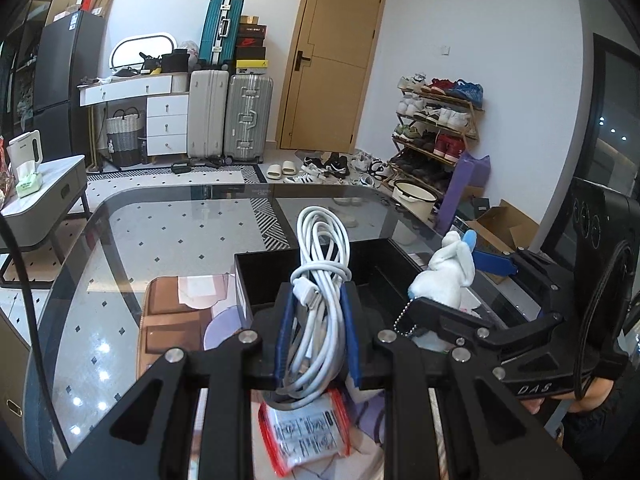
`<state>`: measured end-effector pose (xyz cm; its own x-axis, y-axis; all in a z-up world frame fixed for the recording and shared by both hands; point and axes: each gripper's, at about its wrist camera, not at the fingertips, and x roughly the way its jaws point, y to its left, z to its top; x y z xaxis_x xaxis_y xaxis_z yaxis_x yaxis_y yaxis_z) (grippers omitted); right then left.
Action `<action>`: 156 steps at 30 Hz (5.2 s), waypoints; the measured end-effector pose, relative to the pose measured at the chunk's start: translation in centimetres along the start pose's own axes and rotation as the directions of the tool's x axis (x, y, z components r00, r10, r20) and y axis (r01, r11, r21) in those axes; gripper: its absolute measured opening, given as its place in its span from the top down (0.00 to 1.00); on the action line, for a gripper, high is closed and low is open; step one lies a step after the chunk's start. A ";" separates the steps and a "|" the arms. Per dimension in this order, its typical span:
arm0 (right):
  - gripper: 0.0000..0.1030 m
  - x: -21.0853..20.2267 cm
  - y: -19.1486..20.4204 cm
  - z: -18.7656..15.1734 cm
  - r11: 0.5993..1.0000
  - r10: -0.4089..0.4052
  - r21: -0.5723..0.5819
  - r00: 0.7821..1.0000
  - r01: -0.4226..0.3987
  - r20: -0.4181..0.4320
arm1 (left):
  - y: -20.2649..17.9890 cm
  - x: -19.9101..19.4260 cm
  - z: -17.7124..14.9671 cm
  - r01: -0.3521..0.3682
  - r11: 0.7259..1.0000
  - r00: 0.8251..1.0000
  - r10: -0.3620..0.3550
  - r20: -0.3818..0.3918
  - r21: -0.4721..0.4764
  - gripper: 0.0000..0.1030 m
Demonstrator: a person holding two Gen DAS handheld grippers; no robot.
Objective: Organize soft objects
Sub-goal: 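Carry the cable and plush toy into the black box with both grippers, then open both grippers to drop the cable and plush toy in the box, then grasp the green medicine sachet with the right gripper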
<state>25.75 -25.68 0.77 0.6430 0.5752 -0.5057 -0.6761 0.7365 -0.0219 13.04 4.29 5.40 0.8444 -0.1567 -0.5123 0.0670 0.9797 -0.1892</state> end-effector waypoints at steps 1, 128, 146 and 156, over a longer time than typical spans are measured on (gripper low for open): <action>0.09 0.2 -0.1 -0.2 1.000 0.001 0.002 1.000 -0.001 -0.002 | -0.1 0.4 0.0 -0.003 1.000 1.000 0.003 -0.004 0.003 0.80; 0.01 1.6 -5.9 -6.4 0.967 0.075 0.256 0.936 0.017 -0.344 | -0.5 -0.9 -7.3 -0.102 0.995 0.984 0.097 -0.149 -0.024 0.00; 0.41 2.3 -5.3 -7.3 0.962 0.160 0.262 0.927 -0.071 -0.339 | -0.3 0.7 -7.6 -0.097 0.995 0.971 0.088 -0.221 -0.033 0.00; 0.57 1.9 -4.5 -7.4 0.974 0.137 0.217 0.936 -0.067 -0.325 | -0.2 0.8 -7.7 -0.099 0.994 0.971 0.088 -0.224 -0.035 0.00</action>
<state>27.38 -30.57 -6.46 0.3921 0.5235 -0.7564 -0.6237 0.7557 0.1996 9.64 3.02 -1.43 0.7064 -0.0935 -0.7016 -0.0355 0.9853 -0.1671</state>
